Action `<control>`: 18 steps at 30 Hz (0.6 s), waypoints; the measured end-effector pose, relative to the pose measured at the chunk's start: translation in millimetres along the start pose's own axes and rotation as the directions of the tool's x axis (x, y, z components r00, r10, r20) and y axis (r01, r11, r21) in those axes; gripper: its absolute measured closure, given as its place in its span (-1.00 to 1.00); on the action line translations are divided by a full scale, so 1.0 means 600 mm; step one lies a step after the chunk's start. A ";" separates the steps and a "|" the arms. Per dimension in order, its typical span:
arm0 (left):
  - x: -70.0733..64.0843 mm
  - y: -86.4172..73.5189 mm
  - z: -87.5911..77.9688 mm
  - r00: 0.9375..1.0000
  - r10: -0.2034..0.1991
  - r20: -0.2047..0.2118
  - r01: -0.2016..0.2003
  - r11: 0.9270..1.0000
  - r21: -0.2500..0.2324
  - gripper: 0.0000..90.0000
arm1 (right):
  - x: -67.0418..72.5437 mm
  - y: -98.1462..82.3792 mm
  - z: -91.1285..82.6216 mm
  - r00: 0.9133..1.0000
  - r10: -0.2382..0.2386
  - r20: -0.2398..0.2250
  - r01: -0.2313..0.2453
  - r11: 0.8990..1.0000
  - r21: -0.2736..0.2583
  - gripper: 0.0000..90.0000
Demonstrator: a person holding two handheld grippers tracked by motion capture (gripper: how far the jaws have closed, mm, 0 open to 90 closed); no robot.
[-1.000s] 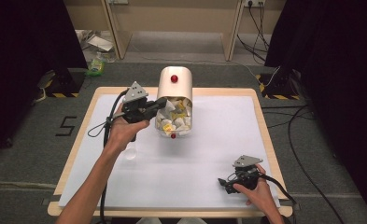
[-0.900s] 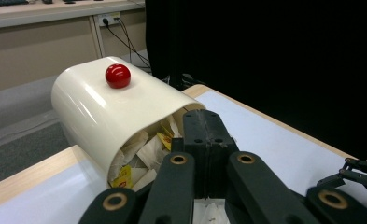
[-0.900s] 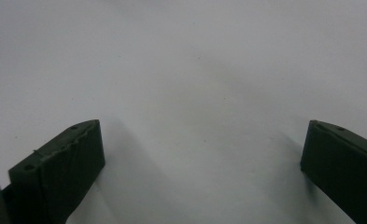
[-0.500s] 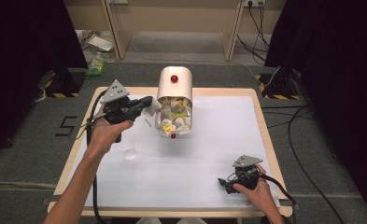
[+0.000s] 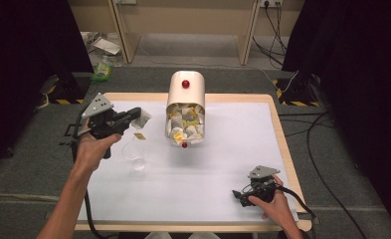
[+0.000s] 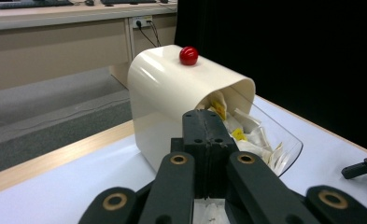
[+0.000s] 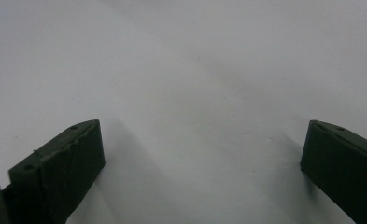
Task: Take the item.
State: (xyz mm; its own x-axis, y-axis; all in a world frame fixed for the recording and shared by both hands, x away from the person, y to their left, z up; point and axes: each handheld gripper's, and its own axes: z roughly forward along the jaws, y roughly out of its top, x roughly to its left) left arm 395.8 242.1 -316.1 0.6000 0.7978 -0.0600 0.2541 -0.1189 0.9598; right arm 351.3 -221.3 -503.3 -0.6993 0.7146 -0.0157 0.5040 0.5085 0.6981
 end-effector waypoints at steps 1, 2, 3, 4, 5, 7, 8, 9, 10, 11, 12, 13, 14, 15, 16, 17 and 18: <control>0.003 -0.003 -0.001 1.000 -0.006 -0.003 0.006 1.000 0.000 0.99 | 0.000 0.000 0.000 1.000 0.000 -0.001 0.000 1.000 0.000 -1.00; 0.006 -0.007 -0.002 1.000 -0.011 -0.007 0.011 1.000 0.001 0.99 | 0.000 0.000 0.000 1.000 0.000 -0.001 0.000 1.000 0.000 -1.00; 0.009 -0.010 -0.003 1.000 -0.014 -0.011 0.014 1.000 0.003 0.99 | 0.000 0.000 0.000 1.000 0.000 -0.001 0.000 1.000 0.001 -1.00; 0.011 -0.014 -0.004 1.000 -0.016 -0.015 0.016 1.000 0.006 0.99 | 0.000 0.000 0.000 1.000 0.000 -0.001 0.000 1.000 0.001 -1.00; 0.013 -0.017 -0.005 1.000 -0.020 -0.019 0.020 1.000 0.007 0.99 | 0.000 0.000 0.000 1.000 0.003 -0.001 -0.003 1.000 0.001 -1.00; 0.017 -0.025 -0.006 0.999 -0.025 -0.026 0.026 1.000 0.010 0.99 | 0.000 0.000 0.000 1.000 0.002 0.000 -0.002 1.000 0.000 -1.00; 0.017 -0.025 -0.006 0.999 -0.025 -0.026 0.026 1.000 0.010 0.99 | 0.000 0.000 0.000 1.000 0.002 0.000 -0.002 1.000 0.000 -1.00; 0.020 -0.031 -0.007 0.999 -0.032 -0.033 0.033 0.999 0.012 0.99 | 0.000 0.000 0.000 1.000 0.002 0.000 -0.002 1.000 0.000 -1.00; 0.022 -0.035 -0.007 0.999 -0.036 -0.036 0.037 0.999 0.013 0.99 | 0.000 0.000 0.000 1.000 0.001 -0.001 -0.001 1.000 0.001 -1.00; 0.024 -0.039 -0.007 0.999 -0.039 -0.038 0.039 0.999 0.016 0.99 | 0.000 0.000 0.000 1.000 0.002 0.000 -0.002 1.000 0.001 -1.00; 0.025 -0.042 -0.006 0.998 -0.040 -0.042 0.041 0.999 0.019 0.99 | 0.000 0.000 0.000 1.000 0.002 -0.001 -0.002 1.000 0.001 -1.00; 0.026 -0.047 -0.006 0.998 -0.043 -0.043 0.044 0.999 0.021 0.99 | 0.000 0.000 0.000 1.000 0.002 -0.001 -0.002 1.000 0.002 -1.00; 0.027 -0.051 -0.006 0.998 -0.046 -0.044 0.047 0.999 0.023 0.99 | 0.000 0.000 0.000 1.000 0.002 -0.001 -0.002 1.000 0.002 -1.00; 0.027 -0.056 -0.005 0.998 -0.052 -0.044 0.053 0.998 0.024 0.99 | 0.000 0.000 0.000 1.000 0.002 -0.001 -0.002 1.000 0.002 -1.00; 0.027 -0.061 -0.005 0.997 -0.056 -0.044 0.057 0.998 0.025 0.99 | 0.000 0.000 0.000 1.000 0.002 -0.001 -0.002 1.000 0.002 -1.00; 0.027 -0.065 -0.004 0.997 -0.056 -0.045 0.057 0.998 0.024 0.99 | 0.000 0.000 0.000 1.000 0.002 -0.001 -0.002 1.000 0.002 -1.00; 0.027 -0.065 -0.004 0.997 -0.056 -0.045 0.057 0.998 0.024 0.99 | 0.000 0.000 0.000 1.000 0.002 -0.001 -0.002 1.000 0.002 -1.00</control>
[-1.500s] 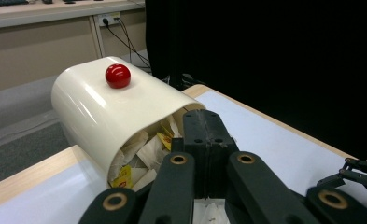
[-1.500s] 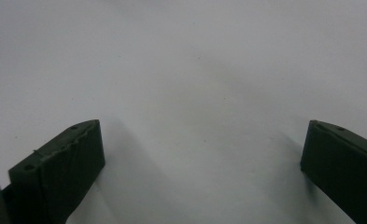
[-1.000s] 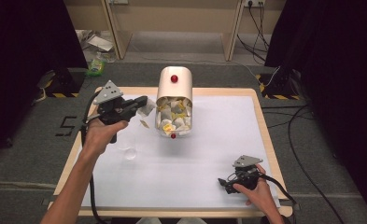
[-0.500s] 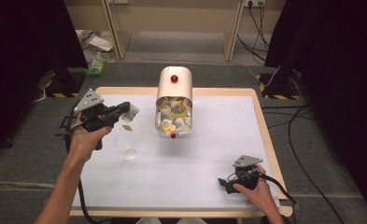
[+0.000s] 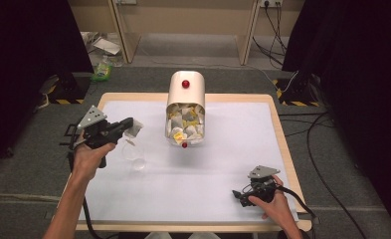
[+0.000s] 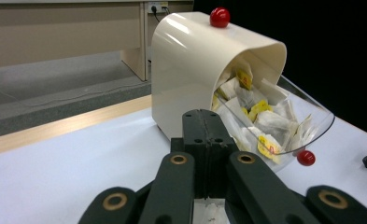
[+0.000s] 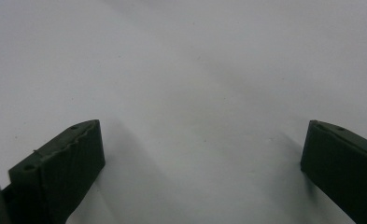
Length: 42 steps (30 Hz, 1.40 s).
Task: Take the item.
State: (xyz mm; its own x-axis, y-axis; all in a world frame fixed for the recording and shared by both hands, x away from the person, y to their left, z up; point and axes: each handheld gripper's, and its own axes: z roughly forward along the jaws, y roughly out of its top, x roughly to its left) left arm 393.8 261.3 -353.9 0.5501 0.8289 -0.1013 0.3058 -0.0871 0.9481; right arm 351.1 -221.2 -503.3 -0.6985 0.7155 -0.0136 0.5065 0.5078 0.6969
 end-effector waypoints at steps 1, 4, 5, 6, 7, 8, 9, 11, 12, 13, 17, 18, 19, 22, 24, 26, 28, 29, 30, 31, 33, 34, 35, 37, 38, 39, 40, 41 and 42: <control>0.001 -0.009 0.002 1.000 0.002 0.000 -0.002 1.000 -0.004 0.99 | 0.000 0.000 0.000 1.000 0.000 0.000 0.000 1.000 0.000 -1.00; 0.001 -0.022 0.006 1.000 -0.003 -0.009 0.003 1.000 -0.008 0.99 | 0.000 0.000 0.000 1.000 0.000 0.000 0.000 1.000 0.000 -1.00; 0.001 -0.027 0.007 1.000 0.000 -0.012 0.000 1.000 -0.008 0.99 | 0.000 0.000 0.000 1.000 0.000 0.000 0.000 1.000 0.000 -1.00; 0.000 -0.031 0.008 1.000 0.000 -0.015 -0.001 1.000 -0.007 0.99 | 0.000 0.000 0.000 1.000 0.000 0.000 0.000 1.000 0.000 -1.00; 0.000 -0.035 0.009 1.000 0.002 -0.018 -0.002 1.000 -0.005 0.99 | 0.000 0.000 0.000 1.000 0.000 0.000 0.000 1.000 0.000 -1.00; 0.001 -0.038 0.010 1.000 -0.001 -0.020 0.001 1.000 -0.005 0.99 | 0.000 0.000 0.000 1.000 0.000 0.000 0.000 1.000 0.000 -1.00; 0.001 -0.041 0.010 1.000 -0.004 -0.024 0.004 1.000 -0.002 0.99 | 0.000 0.000 0.000 1.000 0.000 0.000 0.000 1.000 0.000 -1.00; 0.002 -0.048 0.010 0.999 -0.001 -0.035 0.001 1.000 0.002 0.99 | 0.000 0.000 0.000 1.000 -0.001 0.000 0.001 1.000 0.000 -1.00; 0.003 -0.051 0.010 0.999 -0.002 -0.039 0.002 1.000 0.005 0.99 | 0.000 0.000 0.000 1.000 0.000 0.000 0.000 1.000 0.000 -1.00; 0.005 -0.055 0.010 0.999 -0.004 -0.044 0.004 1.000 0.008 0.99 | 0.000 0.000 0.000 1.000 0.000 0.000 0.000 1.000 0.000 -1.00; 0.010 -0.070 0.010 0.999 -0.023 -0.050 0.023 1.000 0.017 0.99 | 0.000 0.000 0.000 1.000 0.000 0.000 0.000 1.000 0.000 -1.00; 0.011 -0.074 0.010 0.998 -0.026 -0.051 0.027 0.999 0.020 0.99 | 0.000 0.000 0.000 1.000 0.000 0.000 0.000 1.000 0.000 -1.00; 0.013 -0.078 0.010 0.998 -0.028 -0.051 0.029 0.999 0.024 0.99 | 0.000 0.000 0.000 1.000 0.000 0.000 0.000 1.000 0.000 -1.00; 0.015 -0.090 0.009 0.998 -0.036 -0.054 0.038 0.999 0.029 0.99 | 0.000 0.000 0.000 1.000 -0.001 0.000 0.001 1.000 0.000 -1.00; 0.016 -0.096 0.008 0.998 -0.040 -0.056 0.042 0.999 0.034 0.99 | 0.000 0.000 0.000 1.000 0.000 0.000 0.000 1.000 0.000 -1.00; 0.017 -0.101 0.007 0.997 -0.044 -0.057 0.046 0.998 0.036 0.99 | 0.000 0.000 0.000 1.000 0.000 0.000 0.000 1.000 0.000 -1.00; 0.017 -0.106 0.005 0.997 -0.046 -0.058 0.048 0.998 0.038 0.99 | 0.000 0.000 0.000 1.000 0.000 0.000 0.000 1.000 0.000 -1.00; 0.016 -0.109 0.003 0.997 -0.048 -0.056 0.050 0.998 0.038 0.99 | 0.000 0.000 0.000 1.000 0.000 0.000 0.000 1.000 0.000 -1.00; 0.016 -0.111 0.003 0.997 -0.048 -0.056 0.050 0.998 0.039 0.99 | 0.000 0.000 0.000 1.000 0.000 0.000 0.000 1.000 0.000 -1.00; 0.015 -0.113 0.001 0.997 -0.046 -0.060 0.048 0.998 0.040 0.99 | 0.000 0.000 0.000 1.000 -0.001 0.000 0.001 1.000 0.000 -1.00; 0.015 -0.118 0.000 0.997 -0.045 -0.062 0.048 0.998 0.045 0.99 | 0.000 0.000 0.000 1.000 -0.001 0.000 0.001 1.000 0.000 -1.00; 0.015 -0.118 0.000 0.997 -0.045 -0.062 0.048 0.998 0.045 0.99 | 0.000 0.000 0.000 1.000 0.000 0.000 0.000 1.000 0.000 -1.00; 0.016 -0.122 0.000 0.997 -0.043 -0.064 0.047 0.998 0.053 0.99 | 0.000 0.000 0.000 1.000 0.000 0.000 0.000 1.000 0.000 -1.00; 0.016 -0.128 0.002 0.997 -0.047 -0.063 0.051 0.997 0.059 0.99 | 0.000 0.000 0.000 1.000 0.000 0.000 0.000 1.000 0.000 -1.00; 0.016 -0.130 0.003 0.997 -0.049 -0.063 0.053 0.997 0.061 0.99 | 0.000 0.000 0.000 1.000 0.000 0.000 0.000 1.000 0.000 -1.00; 0.015 -0.132 0.004 0.997 -0.051 -0.064 0.055 0.996 0.063 0.99 | 0.000 0.000 0.000 1.000 0.000 0.000 0.000 1.000 0.000 -1.00; 0.015 -0.134 0.006 0.997 -0.048 -0.066 0.053 0.996 0.067 0.99 | 0.000 0.000 0.000 1.000 0.000 0.000 0.000 1.000 0.000 -1.00; 0.014 -0.136 0.008 0.997 -0.045 -0.068 0.050 0.996 0.071 0.99 | 0.000 0.000 0.000 1.000 0.000 0.000 0.000 1.000 0.000 -1.00; 0.014 -0.136 0.008 0.997 -0.045 -0.068 0.050 0.996 0.071 0.99 | 0.000 0.000 0.000 1.000 -0.001 0.000 0.001 1.000 0.000 -1.00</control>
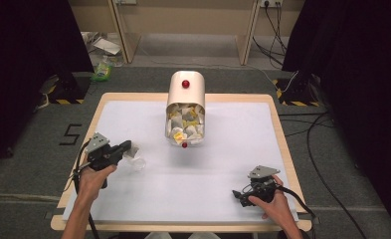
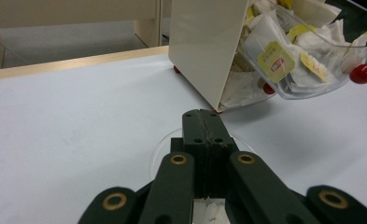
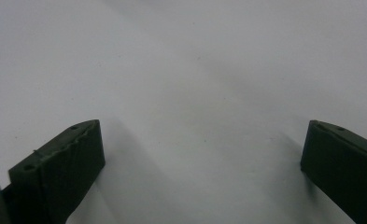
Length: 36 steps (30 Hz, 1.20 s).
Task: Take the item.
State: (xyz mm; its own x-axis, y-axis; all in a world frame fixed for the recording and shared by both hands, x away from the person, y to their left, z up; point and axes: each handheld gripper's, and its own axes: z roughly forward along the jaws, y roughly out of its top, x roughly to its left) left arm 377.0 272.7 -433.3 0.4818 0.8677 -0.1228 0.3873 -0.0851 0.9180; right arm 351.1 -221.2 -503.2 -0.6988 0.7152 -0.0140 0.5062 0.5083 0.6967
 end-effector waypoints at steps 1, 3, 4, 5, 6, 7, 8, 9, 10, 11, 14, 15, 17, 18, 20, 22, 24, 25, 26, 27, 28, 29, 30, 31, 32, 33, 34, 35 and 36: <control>-0.001 -0.003 0.003 1.000 0.001 0.000 -0.001 1.000 0.006 0.98 | 0.000 0.000 0.000 1.000 0.000 0.000 0.000 1.000 0.000 -1.00; -0.002 -0.004 0.005 1.000 0.001 0.001 -0.001 1.000 0.007 0.98 | 0.000 0.000 0.000 1.000 0.000 0.000 0.000 1.000 0.000 -1.00; -0.003 -0.004 0.007 1.000 0.002 0.002 -0.002 1.000 0.007 0.98 | 0.000 0.000 0.000 1.000 0.000 0.000 0.000 1.000 0.000 -1.00; -0.004 -0.004 0.008 1.000 0.005 0.003 -0.005 1.000 0.008 0.97 | 0.000 0.000 0.000 1.000 0.000 0.000 0.000 1.000 0.000 -1.00; -0.006 -0.004 0.010 1.000 0.008 0.003 -0.008 1.000 0.009 0.95 | 0.000 0.000 0.000 1.000 0.000 0.000 0.000 1.000 0.000 -1.00; -0.007 -0.004 0.011 1.000 0.011 0.004 -0.011 1.000 0.009 0.92 | 0.000 0.000 0.000 1.000 0.000 0.000 0.000 1.000 0.000 -1.00; -0.008 -0.003 0.012 1.000 0.016 0.007 -0.016 1.000 0.008 0.90 | 0.000 0.000 0.000 1.000 0.000 0.000 0.000 1.000 0.000 -1.00; -0.009 -0.002 0.012 1.000 0.019 0.007 -0.019 1.000 0.008 0.88 | 0.000 0.000 0.000 1.000 0.000 0.000 0.000 1.000 0.000 -1.00; -0.010 -0.001 0.012 1.000 0.020 0.007 -0.021 1.000 0.006 0.86 | 0.000 0.000 0.000 1.000 0.000 0.000 0.000 1.000 0.000 -1.00; -0.011 0.000 0.012 1.000 0.021 0.008 -0.021 1.000 0.004 0.84 | 0.000 0.000 0.000 1.000 0.000 0.000 0.000 1.000 0.000 -1.00; -0.011 0.004 0.009 1.000 0.015 0.009 -0.015 1.000 -0.004 0.76 | 0.000 0.000 0.000 1.000 0.000 0.000 0.000 1.000 0.000 -1.00; -0.011 0.004 0.008 1.000 0.015 0.013 -0.015 1.000 -0.005 0.74 | 0.000 0.000 0.000 1.000 0.000 0.000 0.000 1.000 0.000 -1.00; -0.012 0.006 0.006 1.000 0.016 0.021 -0.015 1.000 -0.008 0.67 | 0.000 0.000 0.000 1.000 0.000 0.000 0.000 1.000 0.000 -1.00; -0.012 0.006 0.006 1.000 0.016 0.021 -0.015 1.000 -0.008 0.59 | 0.000 0.000 0.000 1.000 0.000 0.000 0.000 1.000 0.000 -1.00; -0.012 0.007 0.002 1.000 -0.006 0.023 0.006 1.000 -0.019 0.37 | 0.000 0.000 0.000 1.000 0.000 0.000 0.000 1.000 0.000 -1.00; -0.011 0.008 0.001 0.999 -0.024 0.025 0.024 1.000 -0.017 0.13 | 0.000 0.000 0.000 1.000 0.000 0.000 0.000 1.000 0.000 -1.00; -0.012 0.008 -0.001 0.999 -0.032 0.027 0.032 0.999 -0.014 -0.09 | 0.000 0.000 0.000 1.000 0.000 0.000 0.000 1.000 0.000 -1.00; -0.012 0.008 -0.003 0.999 -0.043 0.024 0.043 0.999 -0.006 -0.19 | 0.000 0.000 0.000 1.000 0.001 -0.001 -0.001 1.000 0.001 -1.00; -0.013 0.008 -0.005 0.999 -0.046 0.022 0.046 0.999 -0.004 -0.27 | 0.000 0.000 0.000 1.000 0.000 0.000 0.000 1.000 0.000 -1.00; -0.014 0.009 -0.006 0.999 -0.049 0.013 0.049 0.999 0.000 -0.35 | 0.000 0.000 0.000 1.000 0.000 0.000 0.000 1.000 0.000 -1.00; -0.015 0.009 -0.007 0.998 -0.055 0.006 0.054 0.998 0.006 -0.50 | 0.000 0.000 0.000 1.000 0.000 0.000 0.000 1.000 0.000 -1.00; -0.016 0.009 -0.009 0.998 -0.056 0.008 0.055 0.998 0.006 -0.61 | 0.000 0.000 0.000 1.000 0.000 0.000 0.000 1.000 0.000 -1.00; -0.016 0.009 -0.011 0.999 -0.048 0.019 0.048 0.999 0.004 -0.64 | 0.000 0.000 0.000 1.000 0.000 0.000 0.000 1.000 0.000 -1.00; -0.017 0.008 -0.012 0.999 -0.040 0.025 0.040 0.999 0.003 -0.64 | 0.000 0.000 0.000 1.000 0.000 0.000 0.000 1.000 0.000 -1.00; -0.018 0.008 -0.014 0.999 -0.032 0.029 0.032 0.999 0.003 -0.66 | 0.000 0.000 0.000 1.000 0.000 0.000 0.000 1.000 0.000 -1.00; -0.019 0.007 -0.016 0.999 -0.023 0.035 0.023 1.000 0.003 -0.68 | 0.000 0.000 0.000 1.000 0.000 0.000 0.000 1.000 0.000 -1.00; -0.020 0.006 -0.018 0.999 -0.014 0.038 0.014 1.000 0.004 -0.68 | 0.000 0.000 0.000 1.000 0.000 0.000 0.000 1.000 0.000 -1.00; -0.021 0.005 -0.019 0.999 -0.015 0.038 0.015 1.000 0.004 -0.68 | 0.000 0.000 0.000 1.000 0.000 0.000 0.000 1.000 0.000 -1.00; -0.021 0.005 -0.019 0.999 -0.015 0.038 0.015 1.000 0.004 -0.68 | 0.000 0.000 0.000 1.000 0.000 0.000 0.000 1.000 0.000 -1.00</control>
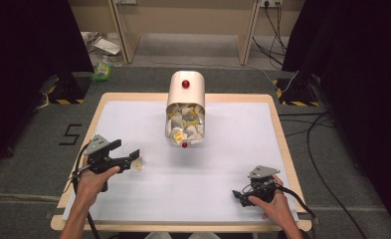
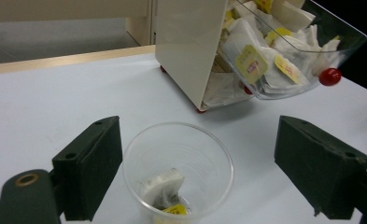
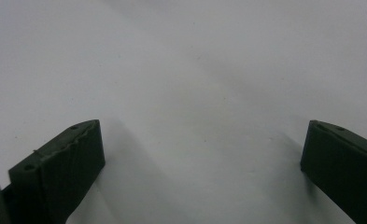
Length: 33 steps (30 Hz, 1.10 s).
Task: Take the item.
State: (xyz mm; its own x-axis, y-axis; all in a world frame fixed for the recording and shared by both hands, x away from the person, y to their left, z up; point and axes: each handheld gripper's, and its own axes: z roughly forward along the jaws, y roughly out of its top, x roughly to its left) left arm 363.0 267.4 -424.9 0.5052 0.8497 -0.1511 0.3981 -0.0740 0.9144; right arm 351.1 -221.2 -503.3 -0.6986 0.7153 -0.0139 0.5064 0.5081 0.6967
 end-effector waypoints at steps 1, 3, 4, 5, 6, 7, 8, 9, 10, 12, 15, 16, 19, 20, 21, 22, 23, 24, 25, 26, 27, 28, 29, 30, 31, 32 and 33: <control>-0.001 -0.003 -0.003 1.000 -0.002 0.000 0.002 1.000 0.003 -0.68 | 0.000 0.000 0.000 1.000 0.000 0.000 0.000 1.000 0.000 -1.00; -0.001 -0.007 -0.006 1.000 -0.003 -0.004 0.003 1.000 0.002 -0.68 | 0.000 0.000 0.000 1.000 0.000 0.000 0.000 1.000 0.000 -1.00; -0.002 -0.009 -0.007 1.000 -0.007 -0.003 0.007 1.000 0.002 -0.68 | 0.000 0.000 0.000 1.000 0.000 0.000 0.000 1.000 0.000 -1.00; -0.002 -0.011 -0.009 1.000 -0.009 0.000 0.009 1.000 0.004 -0.67 | 0.000 0.000 0.000 1.000 0.000 0.000 0.000 1.000 0.000 -1.00; -0.001 -0.012 -0.010 1.000 -0.011 0.005 0.010 1.000 0.011 -0.66 | 0.000 0.000 0.000 1.000 0.000 0.000 0.000 1.000 0.000 -1.00; -0.001 -0.014 -0.011 1.000 -0.013 0.008 0.013 1.000 0.014 -0.66 | 0.000 0.000 0.000 1.000 0.000 0.000 0.000 1.000 0.000 -1.00; -0.001 -0.016 -0.012 1.000 -0.008 0.007 0.008 1.000 0.018 -0.65 | 0.000 0.000 0.000 1.000 0.000 0.000 0.000 1.000 0.000 -1.00; -0.001 -0.017 -0.013 1.000 -0.008 0.005 0.008 1.000 0.018 -0.63 | 0.000 0.000 0.000 1.000 0.000 0.000 0.000 1.000 0.000 -1.00; -0.002 -0.019 -0.015 1.000 -0.012 0.005 0.012 1.000 0.018 -0.63 | 0.000 0.000 0.000 1.000 0.000 0.000 0.000 1.000 0.000 -1.00; -0.002 -0.020 -0.017 1.000 -0.012 0.006 0.012 1.000 0.019 -0.62 | 0.000 0.000 0.000 1.000 0.000 0.000 0.000 1.000 0.000 -1.00; -0.003 -0.030 -0.023 1.000 -0.006 0.010 0.006 1.000 0.027 -0.62 | 0.000 0.000 0.000 1.000 0.000 0.000 0.000 1.000 0.000 -1.00; -0.003 -0.030 -0.023 1.000 -0.006 0.010 0.006 1.000 0.027 -0.62 | 0.000 0.000 0.000 1.000 0.000 0.000 0.000 1.000 0.000 -1.00; 0.002 -0.043 -0.028 1.000 -0.012 0.013 0.012 1.000 0.026 -0.63 | 0.000 0.000 0.000 1.000 0.000 0.000 0.000 1.000 0.000 -1.00; 0.004 -0.045 -0.029 1.000 -0.014 0.014 0.013 0.999 0.029 -0.64 | 0.000 0.000 0.000 1.000 0.000 0.000 0.000 1.000 0.000 -1.00; 0.005 -0.048 -0.030 1.000 -0.016 0.015 0.016 1.000 0.027 -0.64 | 0.000 0.000 0.000 1.000 0.000 0.000 0.000 1.000 0.000 -1.00; 0.006 -0.050 -0.032 1.000 -0.018 0.018 0.018 1.000 0.025 -0.65 | 0.000 0.000 0.000 1.000 0.000 0.000 0.000 1.000 0.000 -1.00; 0.006 -0.052 -0.034 1.000 -0.020 0.019 0.020 1.000 0.021 -0.66 | 0.000 0.000 0.000 1.000 0.000 0.000 0.000 1.000 0.000 -1.00; 0.006 -0.054 -0.035 1.000 -0.021 0.021 0.021 1.000 0.019 -0.67 | 0.000 0.000 0.000 1.000 0.000 0.000 0.000 1.000 0.000 -1.00; 0.006 -0.055 -0.037 1.000 -0.021 0.022 0.021 1.000 0.019 -0.67 | 0.000 0.000 0.000 1.000 0.000 0.000 0.000 1.000 0.000 -1.00; 0.006 -0.058 -0.038 1.000 -0.020 0.023 0.020 1.000 0.019 -0.67 | 0.000 0.000 0.000 1.000 0.000 0.000 0.000 1.000 0.000 -1.00; 0.005 -0.060 -0.038 0.999 -0.024 0.024 0.023 1.000 0.018 -0.67 | 0.000 0.000 0.000 1.000 0.000 0.000 0.000 1.000 0.000 -1.00; 0.005 -0.063 -0.039 0.999 -0.024 0.027 0.024 0.999 0.021 -0.67 | 0.000 0.000 0.000 1.000 0.000 0.001 0.000 1.000 0.000 -1.00; 0.005 -0.066 -0.039 0.999 -0.021 0.028 0.021 0.999 0.026 -0.67 | 0.000 0.000 0.000 1.000 0.000 0.001 0.000 1.000 0.000 -1.00; 0.005 -0.069 -0.039 0.999 -0.022 0.028 0.021 0.999 0.029 -0.67 | 0.000 0.000 0.000 1.000 0.000 0.000 0.000 1.000 0.000 -1.00; 0.005 -0.071 -0.038 0.999 -0.025 0.029 0.024 0.999 0.032 -0.67 | 0.000 0.000 0.000 1.000 0.000 0.001 0.000 1.000 0.000 -1.00; 0.005 -0.074 -0.038 0.999 -0.027 0.030 0.026 0.999 0.033 -0.67 | 0.000 0.000 0.000 1.000 0.000 0.001 0.000 1.000 0.000 -1.00; 0.005 -0.076 -0.038 0.999 -0.027 0.031 0.026 0.999 0.036 -0.67 | 0.000 0.000 0.000 1.000 0.000 0.001 0.000 1.000 0.000 -1.00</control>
State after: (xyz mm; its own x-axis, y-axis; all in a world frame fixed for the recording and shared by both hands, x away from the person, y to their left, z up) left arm 328.9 285.1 -458.4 0.5175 0.8350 -0.1871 0.4379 -0.0706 0.8962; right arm 351.1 -221.2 -503.3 -0.6985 0.7154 -0.0145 0.5061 0.5083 0.6968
